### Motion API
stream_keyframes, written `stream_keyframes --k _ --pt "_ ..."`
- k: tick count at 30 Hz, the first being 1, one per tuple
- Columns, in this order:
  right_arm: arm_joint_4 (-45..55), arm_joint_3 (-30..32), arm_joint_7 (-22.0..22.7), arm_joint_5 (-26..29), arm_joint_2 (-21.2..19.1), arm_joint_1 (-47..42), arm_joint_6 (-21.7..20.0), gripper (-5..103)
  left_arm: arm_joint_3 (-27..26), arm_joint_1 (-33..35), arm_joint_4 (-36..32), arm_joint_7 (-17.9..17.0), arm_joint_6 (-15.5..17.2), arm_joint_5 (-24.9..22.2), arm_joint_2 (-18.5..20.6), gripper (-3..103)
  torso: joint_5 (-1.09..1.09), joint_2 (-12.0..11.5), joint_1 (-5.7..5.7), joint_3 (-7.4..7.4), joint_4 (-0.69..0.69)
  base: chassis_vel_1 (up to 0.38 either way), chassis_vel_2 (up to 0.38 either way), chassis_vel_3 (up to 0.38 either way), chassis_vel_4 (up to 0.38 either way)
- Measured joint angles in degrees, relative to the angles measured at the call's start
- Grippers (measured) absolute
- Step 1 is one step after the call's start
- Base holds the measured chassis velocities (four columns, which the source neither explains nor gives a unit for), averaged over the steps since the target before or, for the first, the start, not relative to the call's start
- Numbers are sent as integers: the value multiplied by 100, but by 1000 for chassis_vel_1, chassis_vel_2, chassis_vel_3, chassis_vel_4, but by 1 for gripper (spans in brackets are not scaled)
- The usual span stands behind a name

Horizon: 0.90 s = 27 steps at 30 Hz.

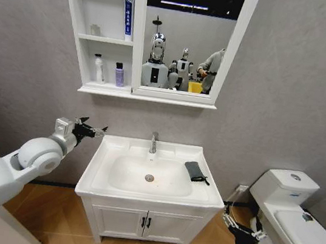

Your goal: Move facial cleanser and shampoo from washbasin to cabinet, then wipe washbasin with towel.

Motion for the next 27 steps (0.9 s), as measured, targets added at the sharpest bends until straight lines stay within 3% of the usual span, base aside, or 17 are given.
stream_keyframes --k 1,2,5,6,8,9,12,13,14,15,18,27 --pt "2 10 -1 58 -47 41 -70 100 -528 645 -65 67 -58 159 -194 100 -1 0 0 0 0 0 0 0 0" --pt "2 10 -1 58 -47 41 -70 100 -528 645 -65 67 -58 159 -194 100 -1 0 0 0 0 0 0 0 0" --pt "-27 26 -116 195 -220 192 -154 100 -1654 2047 -186 316 -267 616 -792 100 -1 0 -1 0 2 0 0 0 0" --pt "-27 26 -116 195 -220 192 -154 100 -1654 2047 -186 316 -267 616 -792 100 -1 0 -1 0 2 0 0 0 0" --pt "-23 14 -195 389 -308 276 -241 100 -1948 2534 -292 429 -382 839 -1258 100 -3 0 0 -1 1 0 0 0 0" --pt "-23 14 -195 389 -308 276 -241 100 -1948 2534 -292 429 -382 839 -1258 100 -3 0 0 -1 1 0 0 0 0" --pt "48 -37 -226 1106 -439 399 -454 100 -2097 3115 -504 641 -560 1236 -2098 100 -1 0 -1 0 -1 0 0 0 0" --pt "48 -37 -226 1106 -439 399 -454 100 -2097 3115 -504 641 -560 1236 -2098 100 -1 0 -1 0 -1 0 0 0 0" --pt "52 -23 -253 1242 -513 449 -465 100 -2114 3289 -590 711 -628 1386 -2411 100 -1 0 -1 0 0 0 0 0 0" --pt "52 -23 -253 1242 -513 449 -465 100 -2114 3289 -590 711 -628 1386 -2411 100 -1 0 -1 0 0 0 0 0 0" --pt "51 76 -368 1452 -831 533 -520 100 -2119 3561 -824 800 -731 1642 -2960 100 0 0 -1 0 -1 0 0 0 0" --pt "-120 37 -527 1836 -1622 1063 -773 100 -2043 3633 -1059 725 -614 1785 -3207 100 -1 0 0 0 -3 0 0 0 0"
